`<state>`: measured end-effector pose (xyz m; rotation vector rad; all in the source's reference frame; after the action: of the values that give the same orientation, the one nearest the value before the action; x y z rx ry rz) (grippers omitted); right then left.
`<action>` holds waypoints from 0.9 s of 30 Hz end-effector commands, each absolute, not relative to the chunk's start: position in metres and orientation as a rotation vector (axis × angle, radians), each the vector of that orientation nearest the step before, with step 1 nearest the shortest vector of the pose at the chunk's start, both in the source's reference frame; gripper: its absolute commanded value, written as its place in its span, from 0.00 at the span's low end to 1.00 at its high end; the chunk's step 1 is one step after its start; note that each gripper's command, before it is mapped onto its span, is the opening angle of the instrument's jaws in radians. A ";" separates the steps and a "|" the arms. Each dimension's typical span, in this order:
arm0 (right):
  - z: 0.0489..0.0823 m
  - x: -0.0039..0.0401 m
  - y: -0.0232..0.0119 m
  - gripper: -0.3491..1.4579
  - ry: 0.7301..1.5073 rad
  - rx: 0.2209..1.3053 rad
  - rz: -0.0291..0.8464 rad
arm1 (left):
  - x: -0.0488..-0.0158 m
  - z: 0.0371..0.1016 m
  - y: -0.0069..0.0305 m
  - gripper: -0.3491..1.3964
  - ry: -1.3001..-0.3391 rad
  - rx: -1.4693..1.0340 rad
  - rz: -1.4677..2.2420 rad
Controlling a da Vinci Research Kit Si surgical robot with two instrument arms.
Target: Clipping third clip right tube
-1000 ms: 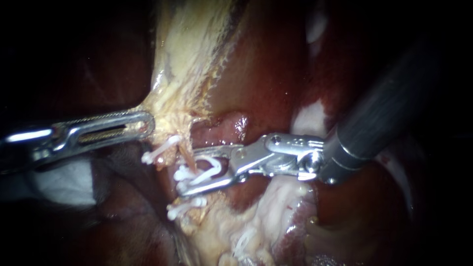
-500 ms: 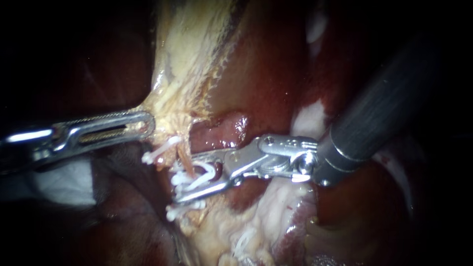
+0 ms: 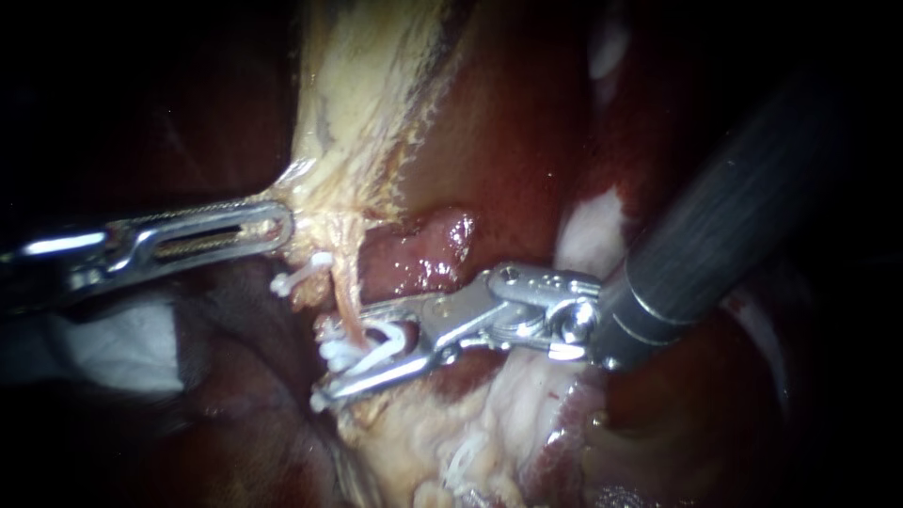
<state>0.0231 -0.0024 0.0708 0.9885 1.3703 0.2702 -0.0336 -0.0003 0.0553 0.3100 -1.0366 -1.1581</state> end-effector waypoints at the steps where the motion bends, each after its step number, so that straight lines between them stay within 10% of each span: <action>1: 0.0707 0.0231 -0.0024 0.45 1.377 0.987 0.273 | -0.0336 0.0555 -0.0003 0.00 -1.037 0.308 -1.157; 27: 0.0668 0.0227 0.0029 0.44 1.453 0.978 0.380 | -0.0338 0.0562 -0.0004 0.00 -1.032 0.307 -1.154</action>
<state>0.0227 0.0031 0.0666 0.9756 1.4535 0.3863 -0.0338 -0.0004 0.0562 0.3063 -1.0320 -1.1544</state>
